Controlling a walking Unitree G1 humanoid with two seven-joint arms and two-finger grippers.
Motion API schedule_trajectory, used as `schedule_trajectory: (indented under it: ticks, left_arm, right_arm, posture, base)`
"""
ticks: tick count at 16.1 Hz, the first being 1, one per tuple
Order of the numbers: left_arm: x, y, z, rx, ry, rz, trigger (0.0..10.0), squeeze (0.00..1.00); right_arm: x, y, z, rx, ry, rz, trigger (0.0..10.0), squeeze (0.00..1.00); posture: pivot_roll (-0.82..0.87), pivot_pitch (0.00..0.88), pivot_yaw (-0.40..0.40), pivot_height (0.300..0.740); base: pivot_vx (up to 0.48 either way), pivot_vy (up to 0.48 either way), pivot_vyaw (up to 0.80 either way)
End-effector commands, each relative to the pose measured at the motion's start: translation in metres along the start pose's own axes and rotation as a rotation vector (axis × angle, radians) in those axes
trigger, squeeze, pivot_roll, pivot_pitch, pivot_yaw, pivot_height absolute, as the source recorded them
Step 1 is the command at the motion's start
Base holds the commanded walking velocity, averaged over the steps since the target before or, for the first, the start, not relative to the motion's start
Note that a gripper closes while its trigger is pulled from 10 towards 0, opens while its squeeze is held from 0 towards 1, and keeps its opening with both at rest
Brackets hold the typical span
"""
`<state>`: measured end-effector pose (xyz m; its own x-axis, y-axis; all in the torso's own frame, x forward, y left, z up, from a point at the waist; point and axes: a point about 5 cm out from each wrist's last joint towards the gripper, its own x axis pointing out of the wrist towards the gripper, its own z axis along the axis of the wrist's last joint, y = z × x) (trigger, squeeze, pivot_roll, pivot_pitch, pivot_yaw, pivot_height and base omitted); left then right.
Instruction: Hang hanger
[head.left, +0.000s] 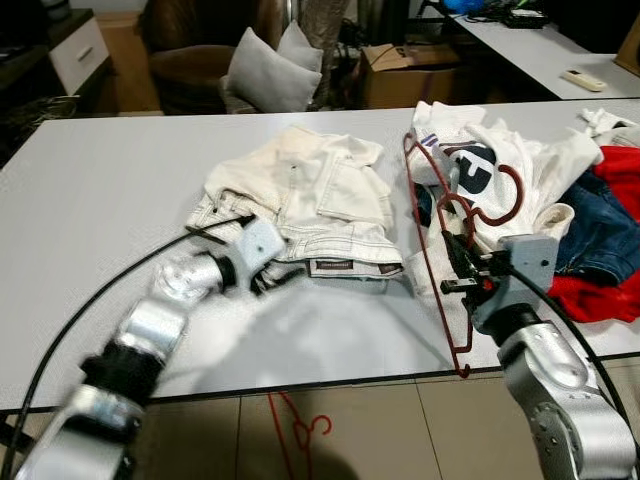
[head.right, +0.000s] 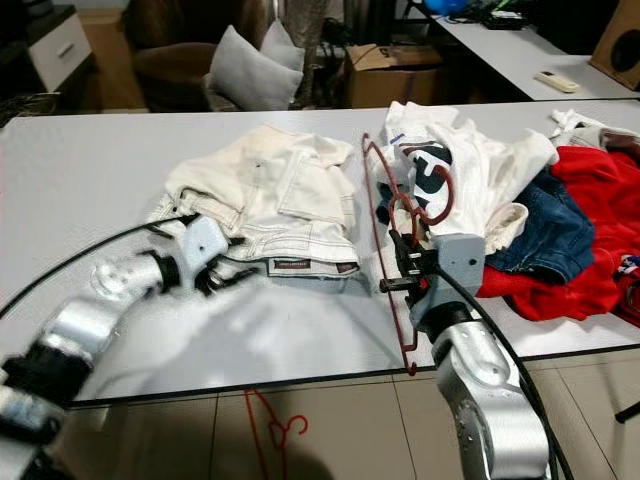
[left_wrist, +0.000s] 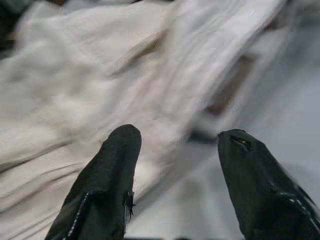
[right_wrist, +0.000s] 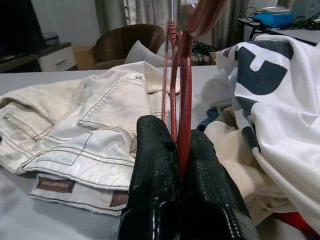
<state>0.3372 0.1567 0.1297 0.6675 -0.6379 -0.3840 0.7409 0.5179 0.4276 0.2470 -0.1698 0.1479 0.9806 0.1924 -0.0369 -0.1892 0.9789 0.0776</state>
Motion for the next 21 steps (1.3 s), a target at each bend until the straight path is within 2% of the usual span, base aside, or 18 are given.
schedule_trajectory:
  ticks: [1, 2, 4, 6, 7, 9, 12, 14, 15, 16, 17, 18, 21]
  left_arm:
    - [0.002, 0.004, 0.007, 0.054, -0.01, 0.014, 10.0, 1.0]
    - [0.004, 0.002, 0.008, 0.09, -0.001, -0.004, 10.0, 0.01]
    - [0.01, -0.001, 0.005, 0.192, 0.03, -0.036, 10.0, 0.0]
    - [0.016, -0.006, -0.001, 0.236, 0.065, -0.08, 10.0, 0.0]
    - [0.021, -0.002, -0.005, 0.295, 0.124, -0.028, 10.0, 0.0]
    - [0.026, 0.008, -0.005, 0.33, 0.149, 0.094, 10.0, 0.0]
    - [0.031, 0.007, -0.007, 0.331, 0.152, 0.111, 10.0, 0.0]
    - [0.035, 0.009, -0.011, 0.309, 0.173, 0.186, 10.0, 0.0]
    - [0.034, 0.011, -0.014, 0.296, 0.184, 0.214, 4.3, 0.0]
    - [0.033, 0.012, -0.014, 0.293, 0.187, 0.225, 4.3, 0.0]
    - [0.033, 0.013, -0.015, 0.274, 0.185, 0.236, 0.4, 0.0]
    - [0.031, 0.014, -0.019, 0.213, 0.178, 0.251, 0.0, 0.0]
    - [0.03, 0.015, -0.022, 0.093, 0.154, 0.304, 0.0, 0.0]
  right_arm:
    - [-0.004, 0.0, 0.003, 0.006, -0.006, 0.019, 10.0, 0.0]
    - [-0.006, 0.0, 0.003, 0.006, -0.002, 0.027, 10.0, 0.0]
    - [-0.01, -0.001, 0.004, 0.0, 0.003, 0.042, 10.0, 0.0]
    - [-0.012, -0.004, 0.004, -0.002, 0.006, 0.033, 10.0, 0.0]
    - [-0.013, -0.006, 0.004, -0.003, 0.007, 0.023, 10.0, 0.0]
    - [-0.014, -0.006, 0.004, 0.003, 0.008, 0.021, 10.0, 0.0]
    - [-0.014, -0.003, 0.002, 0.014, 0.015, 0.027, 10.0, 0.0]
    - [-0.012, 0.0, 0.001, 0.018, 0.017, 0.033, 10.0, 0.0]
    - [-0.013, 0.0, 0.002, 0.018, 0.016, 0.032, 10.0, 0.0]
    - [-0.013, -0.001, 0.002, 0.019, 0.016, 0.032, 10.0, 0.0]
    - [-0.013, -0.001, 0.002, 0.019, 0.017, 0.03, 10.0, 0.0]
    - [-0.014, -0.001, 0.0, 0.022, 0.021, 0.026, 10.0, 0.0]
    - [-0.013, 0.001, -0.001, 0.026, 0.025, 0.029, 10.0, 0.0]
  posture:
    - [-0.18, 0.0, 0.035, 0.74]
    - [-0.18, 0.0, 0.034, 0.74]
    - [-0.2, 0.0, 0.043, 0.74]
    - [-0.21, 0.0, 0.047, 0.74]
    - [-0.21, 0.0, 0.048, 0.74]
    - [-0.21, 0.0, 0.045, 0.74]
    - [-0.21, 0.0, 0.04, 0.74]
    - [-0.21, 0.0, 0.04, 0.74]
    - [-0.21, 0.0, 0.042, 0.74]
    - [-0.21, 0.0, 0.042, 0.74]
    - [-0.21, 0.0, 0.041, 0.74]
    - [-0.21, 0.0, 0.038, 0.74]
    - [-0.21, 0.0, 0.031, 0.74]
  base:
    - [0.0, 0.0, 0.0]
    - [0.0, 0.0, 0.0]
    - [0.0, 0.0, 0.0]
    - [0.0, 0.0, 0.0]
    - [0.0, 0.0, 0.0]
    - [0.0, 0.0, 0.0]
    - [0.0, 0.0, 0.0]
    - [0.0, 0.0, 0.0]
    - [0.0, 0.0, 0.0]
    - [0.0, 0.0, 0.0]
    - [0.0, 0.0, 0.0]
    - [0.0, 0.0, 0.0]
    - [0.0, 0.0, 0.0]
